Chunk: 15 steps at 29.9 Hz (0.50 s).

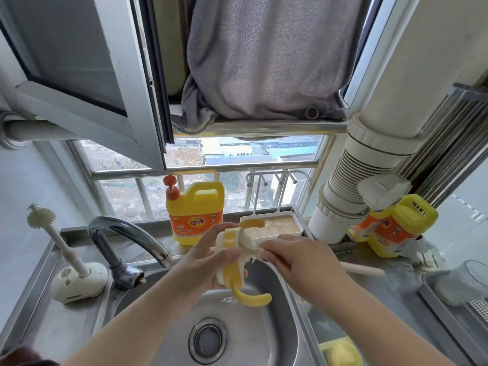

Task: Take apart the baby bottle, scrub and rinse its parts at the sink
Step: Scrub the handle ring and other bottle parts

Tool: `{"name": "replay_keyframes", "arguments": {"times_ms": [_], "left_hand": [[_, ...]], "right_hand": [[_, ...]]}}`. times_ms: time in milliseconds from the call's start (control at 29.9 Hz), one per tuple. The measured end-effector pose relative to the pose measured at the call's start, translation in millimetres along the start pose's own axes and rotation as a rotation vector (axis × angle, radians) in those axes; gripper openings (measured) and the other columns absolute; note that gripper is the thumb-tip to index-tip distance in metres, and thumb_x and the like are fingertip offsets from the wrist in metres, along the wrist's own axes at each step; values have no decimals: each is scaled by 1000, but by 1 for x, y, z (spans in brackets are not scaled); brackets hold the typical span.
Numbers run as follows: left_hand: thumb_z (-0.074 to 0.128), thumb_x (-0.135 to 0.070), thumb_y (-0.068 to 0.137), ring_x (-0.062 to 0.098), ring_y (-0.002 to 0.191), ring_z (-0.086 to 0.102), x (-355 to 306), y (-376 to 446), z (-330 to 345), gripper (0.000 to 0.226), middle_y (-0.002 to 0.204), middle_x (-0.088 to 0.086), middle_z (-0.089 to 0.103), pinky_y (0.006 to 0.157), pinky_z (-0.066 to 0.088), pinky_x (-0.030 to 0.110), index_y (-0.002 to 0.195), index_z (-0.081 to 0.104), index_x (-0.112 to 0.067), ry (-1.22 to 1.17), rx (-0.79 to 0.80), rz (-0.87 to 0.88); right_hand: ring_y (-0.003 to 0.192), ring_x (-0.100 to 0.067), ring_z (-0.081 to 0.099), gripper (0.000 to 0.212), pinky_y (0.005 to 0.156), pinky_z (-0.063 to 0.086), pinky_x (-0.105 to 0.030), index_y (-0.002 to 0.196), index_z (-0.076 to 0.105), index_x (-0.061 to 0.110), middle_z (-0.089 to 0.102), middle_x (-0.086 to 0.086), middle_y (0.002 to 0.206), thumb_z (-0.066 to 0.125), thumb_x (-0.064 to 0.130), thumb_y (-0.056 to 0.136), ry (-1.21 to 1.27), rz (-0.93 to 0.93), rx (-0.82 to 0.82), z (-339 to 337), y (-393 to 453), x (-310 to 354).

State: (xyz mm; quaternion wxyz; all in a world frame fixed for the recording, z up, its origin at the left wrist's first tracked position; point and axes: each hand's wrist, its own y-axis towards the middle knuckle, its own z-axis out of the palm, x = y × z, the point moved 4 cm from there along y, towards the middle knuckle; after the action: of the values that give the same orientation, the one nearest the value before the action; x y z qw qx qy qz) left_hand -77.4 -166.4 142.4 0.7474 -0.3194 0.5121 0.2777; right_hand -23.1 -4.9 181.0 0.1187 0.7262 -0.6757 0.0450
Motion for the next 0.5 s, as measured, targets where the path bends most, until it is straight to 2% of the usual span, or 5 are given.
{"name": "replay_keyframes", "arguments": {"times_ms": [100, 200, 301, 368, 501], "left_hand": [[80, -34, 52, 36, 87, 68, -8, -1, -5, 59, 96, 11, 71, 79, 55, 46, 108, 63, -31, 73, -20, 47], [84, -32, 48, 27, 87, 69, -13, -5, -12, 69, 99, 7, 70, 74, 55, 37, 113, 61, -30, 149, -20, 120], [89, -37, 45, 26, 88, 68, -13, -7, -14, 77, 103, 11, 67, 74, 55, 36, 116, 61, -30, 176, -4, 155], [88, -36, 45, 27, 87, 69, -13, -5, -15, 73, 102, 11, 68, 72, 55, 36, 113, 62, -32, 158, -29, 151], [80, -41, 51, 33, 83, 68, -15, 1, -16, 64, 92, 7, 71, 73, 55, 43, 111, 62, -29, 131, -49, 101]], "right_hand": [[81, -10, 57, 32, 66, 43, -29, 106, 57, 29, 60, 7, 87, 32, 46, 98, -13, -6, 57, 5, 4, 4], [49, -1, 41, 29, 51, 32, -17, 92, 64, 25, 48, 13, 54, 40, 40, 98, 407, 74, 359, 16, -1, 13], [46, -5, 34, 25, 49, 30, -18, 88, 65, 34, 45, 17, 43, 42, 41, 97, 570, 99, 541, 11, -5, 15], [49, -6, 39, 27, 51, 32, -23, 90, 65, 28, 50, 13, 52, 43, 40, 97, 392, 39, 393, 7, 3, 13], [47, -18, 54, 8, 42, 29, -23, 86, 67, 26, 54, 4, 59, 60, 27, 83, -281, -137, -293, -7, 13, 8]]}}
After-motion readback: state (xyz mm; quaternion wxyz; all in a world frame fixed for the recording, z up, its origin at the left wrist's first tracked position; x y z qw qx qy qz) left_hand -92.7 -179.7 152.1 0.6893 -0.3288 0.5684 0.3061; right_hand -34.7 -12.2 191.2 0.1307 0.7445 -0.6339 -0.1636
